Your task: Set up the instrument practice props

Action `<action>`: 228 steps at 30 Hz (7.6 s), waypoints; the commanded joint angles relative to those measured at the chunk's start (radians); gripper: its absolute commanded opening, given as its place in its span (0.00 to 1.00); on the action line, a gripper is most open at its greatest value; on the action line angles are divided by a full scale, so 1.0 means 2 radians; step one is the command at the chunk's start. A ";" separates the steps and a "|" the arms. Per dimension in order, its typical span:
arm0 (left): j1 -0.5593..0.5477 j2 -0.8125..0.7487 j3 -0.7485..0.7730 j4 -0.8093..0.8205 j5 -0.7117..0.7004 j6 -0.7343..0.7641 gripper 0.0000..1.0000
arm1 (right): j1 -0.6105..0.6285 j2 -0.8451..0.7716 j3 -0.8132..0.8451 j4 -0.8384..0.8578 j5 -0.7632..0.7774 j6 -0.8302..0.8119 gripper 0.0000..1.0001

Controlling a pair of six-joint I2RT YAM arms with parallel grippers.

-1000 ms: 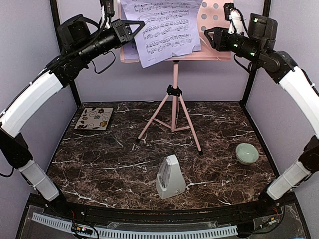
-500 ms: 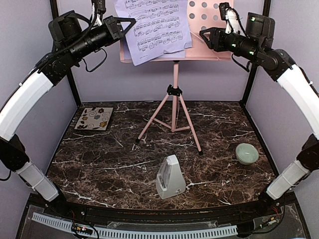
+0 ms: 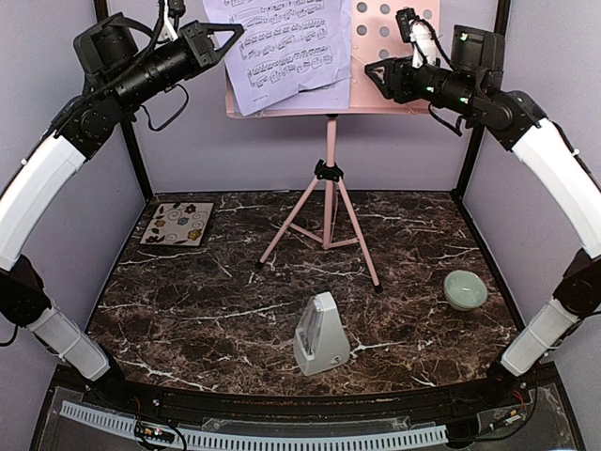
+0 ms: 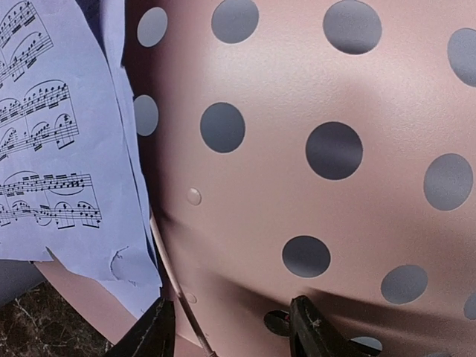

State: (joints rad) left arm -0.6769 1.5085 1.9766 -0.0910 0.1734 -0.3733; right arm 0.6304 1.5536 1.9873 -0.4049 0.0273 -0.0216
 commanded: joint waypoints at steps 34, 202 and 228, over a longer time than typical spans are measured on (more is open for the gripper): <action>-0.002 0.025 0.039 0.030 0.015 -0.009 0.00 | 0.044 -0.053 -0.126 0.190 0.044 -0.056 0.00; -0.051 0.199 0.228 -0.066 0.047 0.139 0.30 | 0.004 -0.184 -0.183 0.104 0.088 0.038 0.40; -0.051 0.204 0.219 -0.038 0.054 0.141 0.22 | -0.014 -0.156 -0.173 0.142 0.079 0.031 0.35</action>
State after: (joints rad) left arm -0.7841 1.9759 2.4180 -0.2096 0.2901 -0.0902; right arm 0.6125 1.2438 1.6230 -0.1757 0.1505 0.0463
